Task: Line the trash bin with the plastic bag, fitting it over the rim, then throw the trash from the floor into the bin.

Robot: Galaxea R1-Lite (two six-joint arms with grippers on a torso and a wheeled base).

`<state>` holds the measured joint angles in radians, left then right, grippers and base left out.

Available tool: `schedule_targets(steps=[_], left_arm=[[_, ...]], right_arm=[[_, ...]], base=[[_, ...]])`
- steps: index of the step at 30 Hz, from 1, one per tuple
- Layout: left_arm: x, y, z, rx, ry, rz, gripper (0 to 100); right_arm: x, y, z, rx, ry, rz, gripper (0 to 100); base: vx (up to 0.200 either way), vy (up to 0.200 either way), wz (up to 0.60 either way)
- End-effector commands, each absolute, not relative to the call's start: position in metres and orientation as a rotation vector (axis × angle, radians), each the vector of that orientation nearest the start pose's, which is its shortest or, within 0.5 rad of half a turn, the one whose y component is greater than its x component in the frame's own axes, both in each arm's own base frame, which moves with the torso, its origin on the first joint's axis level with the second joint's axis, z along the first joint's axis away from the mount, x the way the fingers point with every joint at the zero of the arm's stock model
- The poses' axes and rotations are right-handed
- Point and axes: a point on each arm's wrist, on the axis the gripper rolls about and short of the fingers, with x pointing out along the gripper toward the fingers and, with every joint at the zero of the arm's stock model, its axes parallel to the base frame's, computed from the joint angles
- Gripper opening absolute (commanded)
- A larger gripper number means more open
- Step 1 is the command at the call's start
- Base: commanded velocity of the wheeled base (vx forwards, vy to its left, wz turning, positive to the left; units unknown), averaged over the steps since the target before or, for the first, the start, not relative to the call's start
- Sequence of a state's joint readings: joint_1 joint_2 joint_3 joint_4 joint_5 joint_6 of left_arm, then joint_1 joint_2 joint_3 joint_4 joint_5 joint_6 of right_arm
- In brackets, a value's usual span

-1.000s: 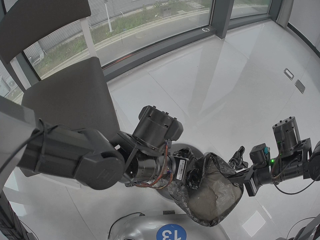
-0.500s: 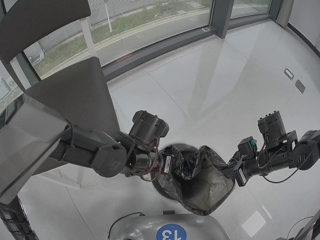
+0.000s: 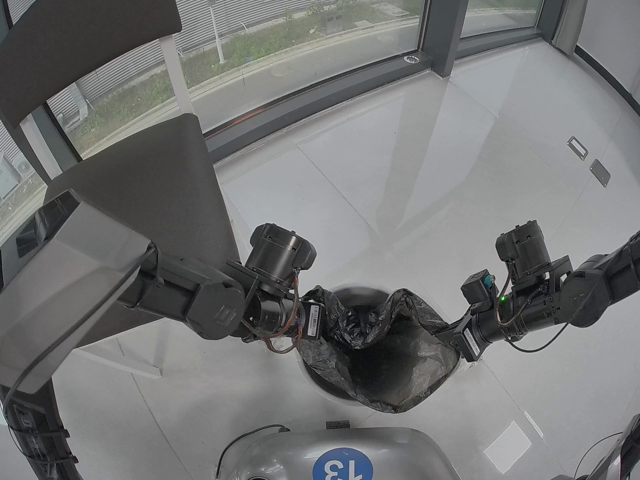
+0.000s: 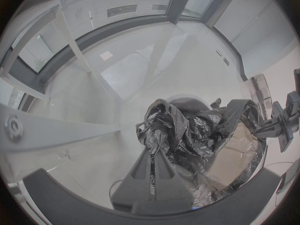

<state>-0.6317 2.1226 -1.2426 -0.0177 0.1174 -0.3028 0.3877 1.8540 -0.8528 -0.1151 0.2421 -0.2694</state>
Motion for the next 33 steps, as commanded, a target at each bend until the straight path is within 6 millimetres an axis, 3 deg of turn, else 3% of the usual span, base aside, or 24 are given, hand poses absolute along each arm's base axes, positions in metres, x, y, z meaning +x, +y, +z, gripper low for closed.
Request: schedule_targets(steps=[1,12,19,29,33], left_arm=[[0.332,-0.213,0.094,0.013,0.857,-0.294,0],[0.351,-0.202,0.105,-0.045,0.783,-0.261,0],[0.354,-0.202,0.11,-0.077,0.757,-0.254,0],[0.367,-0.213,0.111,-0.128,0.704,-0.263,0],[0.377,-0.216,0.118,-0.18,0.673,-0.252,0]], right_arm=[[0.303,0.118,0.088,-0.303,0.848,0.681,0],[0.337,0.082,0.08,-0.279,0.85,0.575,0],[0.34,0.064,0.082,-0.261,0.846,0.527,0],[0.34,0.063,0.084,-0.263,0.84,0.524,0],[0.339,0.053,0.086,-0.259,0.839,0.502,0]], base=[[0.0,0.0,0.0],[0.0,0.0,0.0],[0.0,0.0,0.0],[0.0,0.0,0.0],[0.0,0.0,0.0]])
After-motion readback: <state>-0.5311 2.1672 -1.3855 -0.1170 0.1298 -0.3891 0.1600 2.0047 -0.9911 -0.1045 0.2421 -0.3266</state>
